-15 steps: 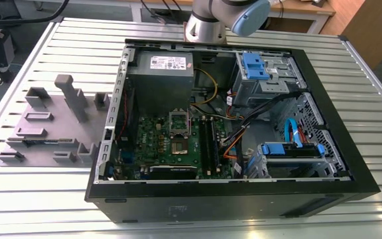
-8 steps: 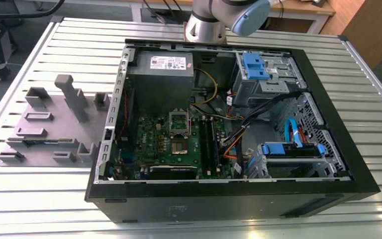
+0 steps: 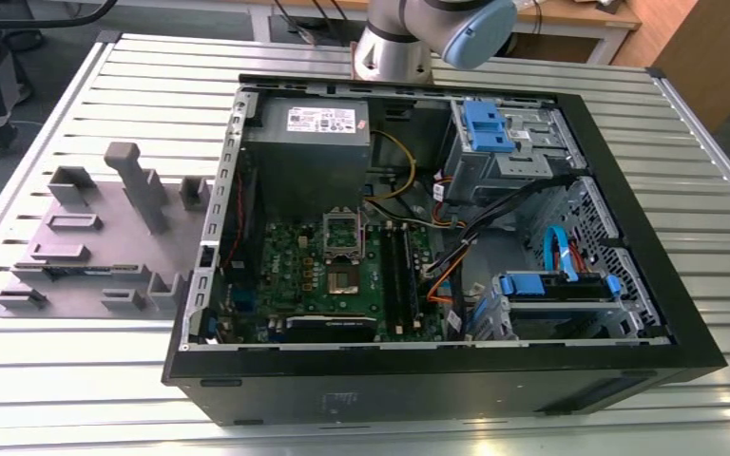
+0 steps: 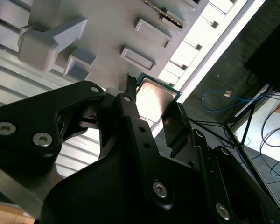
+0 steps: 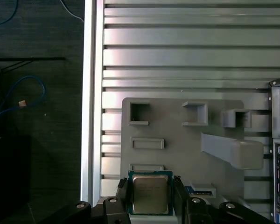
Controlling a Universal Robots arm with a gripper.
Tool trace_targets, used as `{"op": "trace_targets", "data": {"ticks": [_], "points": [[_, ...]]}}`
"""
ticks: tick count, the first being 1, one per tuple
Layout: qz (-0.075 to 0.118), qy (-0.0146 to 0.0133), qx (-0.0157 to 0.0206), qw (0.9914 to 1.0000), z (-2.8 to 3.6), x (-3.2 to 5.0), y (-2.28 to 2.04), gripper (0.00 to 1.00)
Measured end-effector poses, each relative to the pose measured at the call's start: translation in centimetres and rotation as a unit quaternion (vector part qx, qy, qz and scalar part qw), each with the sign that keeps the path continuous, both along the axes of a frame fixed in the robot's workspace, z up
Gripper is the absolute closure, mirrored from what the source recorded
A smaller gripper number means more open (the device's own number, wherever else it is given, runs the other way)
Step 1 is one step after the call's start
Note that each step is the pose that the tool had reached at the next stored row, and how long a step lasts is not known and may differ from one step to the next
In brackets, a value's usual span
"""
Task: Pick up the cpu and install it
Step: 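Pick up the cpu and move it towards the insertion slot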
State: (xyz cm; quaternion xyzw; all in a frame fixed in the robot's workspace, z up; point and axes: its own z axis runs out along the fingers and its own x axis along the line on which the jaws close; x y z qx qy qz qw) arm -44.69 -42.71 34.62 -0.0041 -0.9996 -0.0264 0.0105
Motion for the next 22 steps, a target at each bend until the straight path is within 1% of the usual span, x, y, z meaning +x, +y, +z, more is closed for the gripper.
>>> {"op": "trace_targets", "data": {"ticks": [22], "points": [[0.000,0.0002,-0.0001,1.00000,0.79,0.00,0.00,0.53]]}}
